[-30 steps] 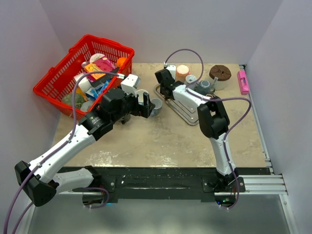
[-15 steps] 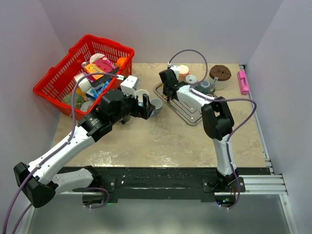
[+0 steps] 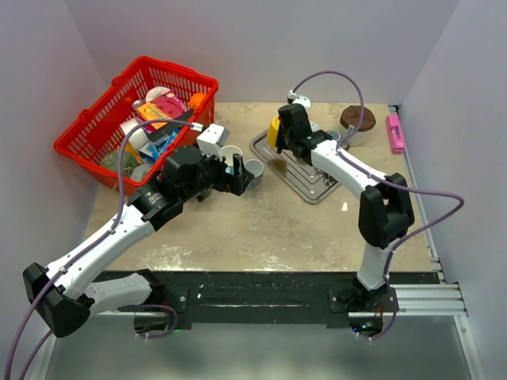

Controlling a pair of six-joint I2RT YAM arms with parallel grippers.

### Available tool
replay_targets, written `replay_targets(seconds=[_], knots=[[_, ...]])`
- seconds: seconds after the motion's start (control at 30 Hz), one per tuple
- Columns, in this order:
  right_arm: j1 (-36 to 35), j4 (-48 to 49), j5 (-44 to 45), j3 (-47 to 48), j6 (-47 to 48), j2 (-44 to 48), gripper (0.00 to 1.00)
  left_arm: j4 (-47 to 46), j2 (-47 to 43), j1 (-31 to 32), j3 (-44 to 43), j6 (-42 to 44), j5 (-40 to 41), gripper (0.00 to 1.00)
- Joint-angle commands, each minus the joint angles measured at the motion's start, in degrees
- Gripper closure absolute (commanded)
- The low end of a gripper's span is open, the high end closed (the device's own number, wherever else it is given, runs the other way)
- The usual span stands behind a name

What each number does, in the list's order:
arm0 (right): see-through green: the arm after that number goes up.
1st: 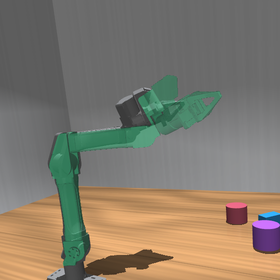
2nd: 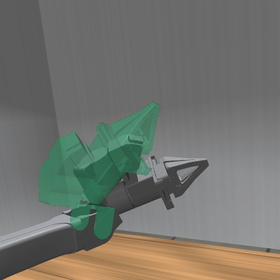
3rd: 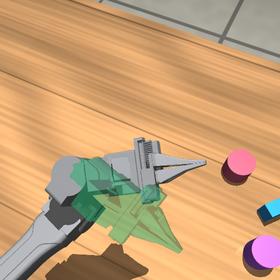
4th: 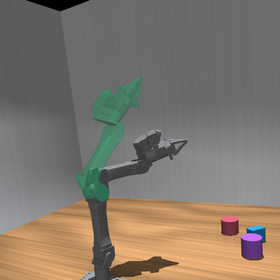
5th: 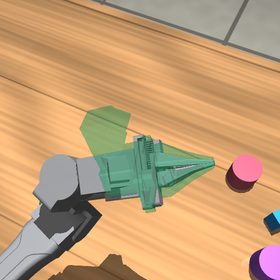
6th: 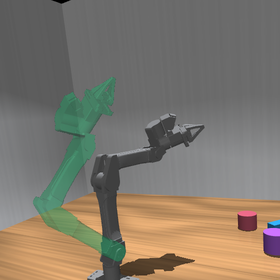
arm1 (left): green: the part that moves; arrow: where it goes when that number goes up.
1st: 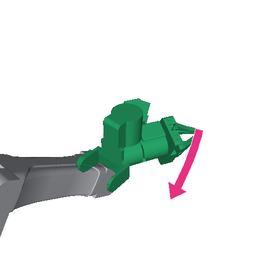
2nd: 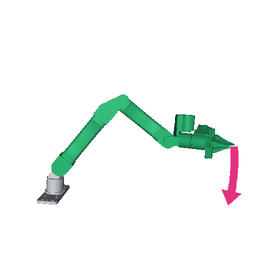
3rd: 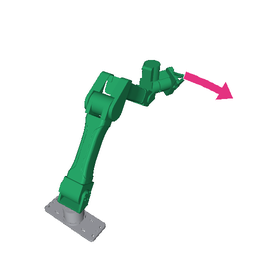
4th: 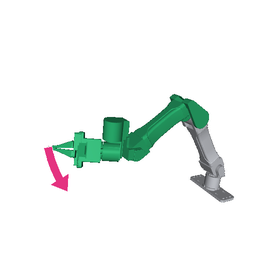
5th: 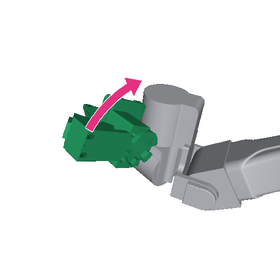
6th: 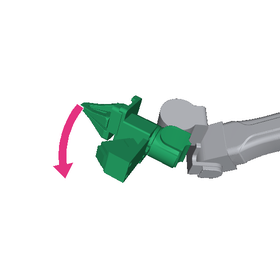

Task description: Turn the mug right side up

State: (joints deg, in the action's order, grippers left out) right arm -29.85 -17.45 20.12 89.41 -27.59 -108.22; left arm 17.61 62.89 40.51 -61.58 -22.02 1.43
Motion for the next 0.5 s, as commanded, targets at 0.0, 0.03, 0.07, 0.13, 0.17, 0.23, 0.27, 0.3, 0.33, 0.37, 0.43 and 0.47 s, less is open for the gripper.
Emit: replay_targets(seconds=[0.0,0.03,0.07,0.13,0.17,0.23,0.27,0.3,0.33,0.37,0.43,0.47], knots=[[0.66,7.34,-3.06,-1.6,-1.67,8.37,1.0,-2.58,0.12,-0.52,0.15,-1.36,-1.17,0.01],[0.84,8.13,-4.03,-2.82,-1.85,10.56,1.0,-2.66,0.12,-0.43,0.15,-1.45,-1.17,0.01],[0.93,8.66,-5.78,-3.53,-1.94,11.71,1.0,-2.75,0.21,-0.43,0.15,-1.62,-1.17,0.01],[1.28,10.41,-7.89,-5.89,-2.55,15.47,1.0,-2.84,0.3,-0.61,0.06,-1.97,-2.56,0.01],[1.46,11.12,-10.34,-6.69,-2.9,16.72,1.0,-2.84,0.3,-0.61,-0.12,-2.15,-2.57,0.01],[1.81,13.22,-12.55,-9.14,-3.69,19.62,1.0,-2.49,-0.31,-0.7,-1.78,-3.11,-2.14,0.01],[1.98,14.1,-15.95,-9.94,-3.96,22.5,1.0,-3.18,-0.75,-0.7,-2.05,-3.12,-2.22,0.01],[2.16,15.16,-17.82,-10.82,-4.74,23.84,1.0,-4.15,-2.15,-0.61,-2.14,-2.85,-2.31,0.01],[2.25,17.26,-19.66,-12.83,-5.18,25.24,1.0,-6.51,-2.86,-0.61,-1.96,-2.77,-2.22,0.01],[2.25,19.8,-21.33,-13.72,-5.62,28.04,1.0,-7.75,-3.56,-0.7,-1.79,-2.76,-2.31,0.01],[2.25,26.58,-30.45,-17.33,-9.04,32.88,1.0,-10.74,-4.88,-0.7,-1.61,-3.72,-3.45,0.01],[2.16,30.25,-32.06,-18.9,-9.84,34.03,1.0,-11.1,-4.71,-0.7,-1.79,-4.34,-5.02,0.01]])
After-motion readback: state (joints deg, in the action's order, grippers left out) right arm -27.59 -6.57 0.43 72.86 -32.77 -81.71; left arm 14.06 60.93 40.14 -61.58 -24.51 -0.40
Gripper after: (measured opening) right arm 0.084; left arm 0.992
